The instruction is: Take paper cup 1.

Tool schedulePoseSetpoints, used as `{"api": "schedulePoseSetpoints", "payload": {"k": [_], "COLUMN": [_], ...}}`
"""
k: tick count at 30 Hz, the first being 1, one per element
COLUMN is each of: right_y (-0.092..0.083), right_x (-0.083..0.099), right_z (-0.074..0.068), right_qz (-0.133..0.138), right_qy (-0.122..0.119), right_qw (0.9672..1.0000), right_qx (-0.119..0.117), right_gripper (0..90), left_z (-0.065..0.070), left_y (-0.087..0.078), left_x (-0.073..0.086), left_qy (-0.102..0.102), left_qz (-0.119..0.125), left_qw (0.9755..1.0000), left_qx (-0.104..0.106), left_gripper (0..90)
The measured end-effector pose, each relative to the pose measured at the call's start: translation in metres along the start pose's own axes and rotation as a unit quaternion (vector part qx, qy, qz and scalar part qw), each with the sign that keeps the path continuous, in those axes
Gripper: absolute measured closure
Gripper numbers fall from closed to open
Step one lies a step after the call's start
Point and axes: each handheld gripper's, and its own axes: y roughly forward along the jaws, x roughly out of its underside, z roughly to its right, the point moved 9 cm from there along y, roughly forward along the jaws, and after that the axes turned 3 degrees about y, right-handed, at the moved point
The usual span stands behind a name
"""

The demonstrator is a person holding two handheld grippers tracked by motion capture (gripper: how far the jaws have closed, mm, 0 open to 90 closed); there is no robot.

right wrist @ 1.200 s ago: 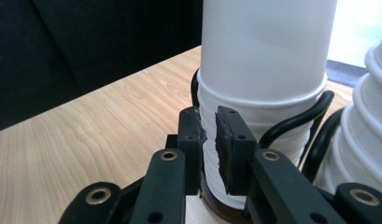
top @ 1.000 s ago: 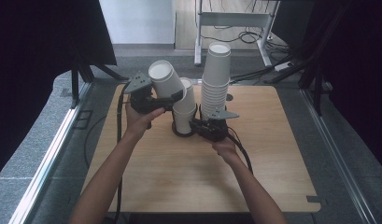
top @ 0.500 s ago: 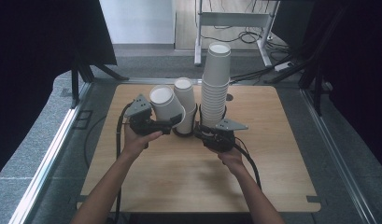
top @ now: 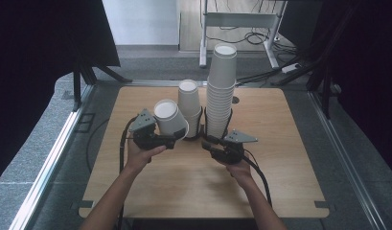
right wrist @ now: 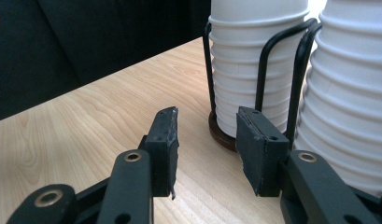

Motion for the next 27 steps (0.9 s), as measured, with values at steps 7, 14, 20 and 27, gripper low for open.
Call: {"api": "schedulePoseSetpoints", "payload": {"k": [7, 14, 20, 27], "right_y": [-0.002, -0.003, -0.007, -0.011], "right_x": [0.011, 0.017, 0.021, 0.022], "right_z": [-0.001, 0.000, -0.001, -0.001], "right_qz": [0.002, -0.001, -0.005, 0.002], "right_qy": [0.011, 0.012, 0.005, 0.002], "right_qw": [0.9999, 0.9999, 0.9999, 0.9997], "right_qx": [-0.002, 0.002, 0.010, 0.024], "right_gripper": [57.1, 52.3, 45.9, 39.0], "left_z": [0.005, 0.008, 0.010, 0.015], "left_y": [0.002, 0.003, 0.004, 0.011], "left_x": [0.023, 0.044, 0.065, 0.082], "left_qy": [-0.012, -0.018, -0.024, -0.031], "left_qz": [-0.014, -0.032, -0.049, -0.070], "left_qw": [0.9998, 0.9992, 0.9983, 0.9970], "left_qx": [-0.004, -0.018, -0.020, -0.006], "left_gripper": [11.9, 11.9, 11.9, 11.9]}}
